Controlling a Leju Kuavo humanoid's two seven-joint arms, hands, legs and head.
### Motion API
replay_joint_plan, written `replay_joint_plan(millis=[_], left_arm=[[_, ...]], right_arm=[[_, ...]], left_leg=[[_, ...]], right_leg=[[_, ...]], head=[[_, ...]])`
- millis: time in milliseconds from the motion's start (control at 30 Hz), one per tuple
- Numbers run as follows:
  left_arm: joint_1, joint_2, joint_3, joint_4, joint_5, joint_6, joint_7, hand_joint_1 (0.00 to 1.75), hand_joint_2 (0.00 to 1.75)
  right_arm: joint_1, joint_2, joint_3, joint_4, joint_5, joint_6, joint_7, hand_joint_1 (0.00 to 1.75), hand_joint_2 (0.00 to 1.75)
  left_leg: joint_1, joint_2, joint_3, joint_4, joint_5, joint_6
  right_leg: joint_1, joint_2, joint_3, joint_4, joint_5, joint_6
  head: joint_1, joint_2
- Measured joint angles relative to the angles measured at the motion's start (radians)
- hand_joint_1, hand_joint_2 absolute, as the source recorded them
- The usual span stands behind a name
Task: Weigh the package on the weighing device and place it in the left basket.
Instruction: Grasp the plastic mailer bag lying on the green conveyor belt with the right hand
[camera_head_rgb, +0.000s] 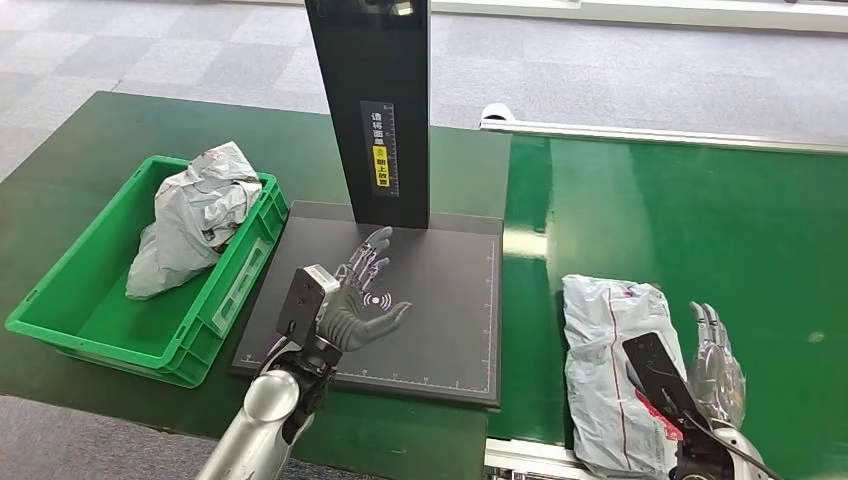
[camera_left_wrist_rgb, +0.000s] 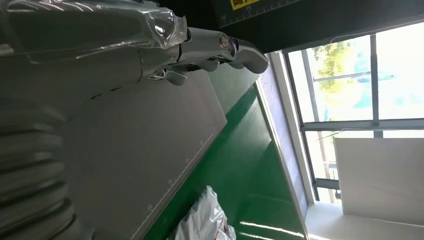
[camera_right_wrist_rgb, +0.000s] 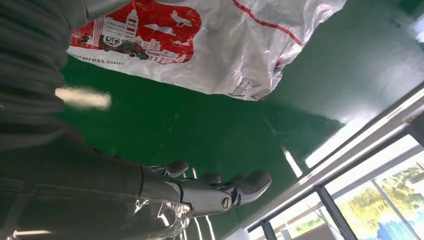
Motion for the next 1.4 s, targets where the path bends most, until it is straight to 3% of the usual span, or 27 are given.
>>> replay_joint_plan(millis=[200,367,600,1400], left_arm=[[-0.011,-0.007,0.023,0.019,-0.009,-0.001,0.006,0.0,1.75],[0.004,-0.007,0.051,0.009,-0.016,0.007,0.016,0.0,1.75],[0.029,-0.007,0.103,-0.01,-0.023,0.01,0.026,0.0,1.75],[0.029,-0.007,0.124,-0.011,-0.024,0.01,0.027,0.0,1.75]], right_arm=[[-0.029,-0.004,-0.002,0.083,0.063,0.111,0.066,0.0,1.75],[-0.064,-0.035,-0.006,0.197,0.134,0.119,0.134,0.0,1.75],[-0.123,-0.058,-0.01,0.326,0.119,0.146,0.035,0.0,1.75],[-0.156,-0.057,0.007,0.402,0.116,0.147,0.029,0.0,1.75]], left_leg=[[0.0,0.0,0.0,0.0,0.0,0.0],[0.0,0.0,0.0,0.0,0.0,0.0],[0.0,0.0,0.0,0.0,0.0,0.0],[0.0,-0.002,0.0,0.0,0.0,0.0]], right_leg=[[0.0,0.0,0.0,0.0,0.0,0.0],[0.0,0.0,0.0,0.0,0.0,0.0],[0.0,0.0,0.0,0.0,0.0,0.0],[0.0,-0.001,0.0,0.0,0.0,0.0]], head=[[0.0,0.0],[0.0,0.0],[0.0,0.0],[0.0,0.0]])
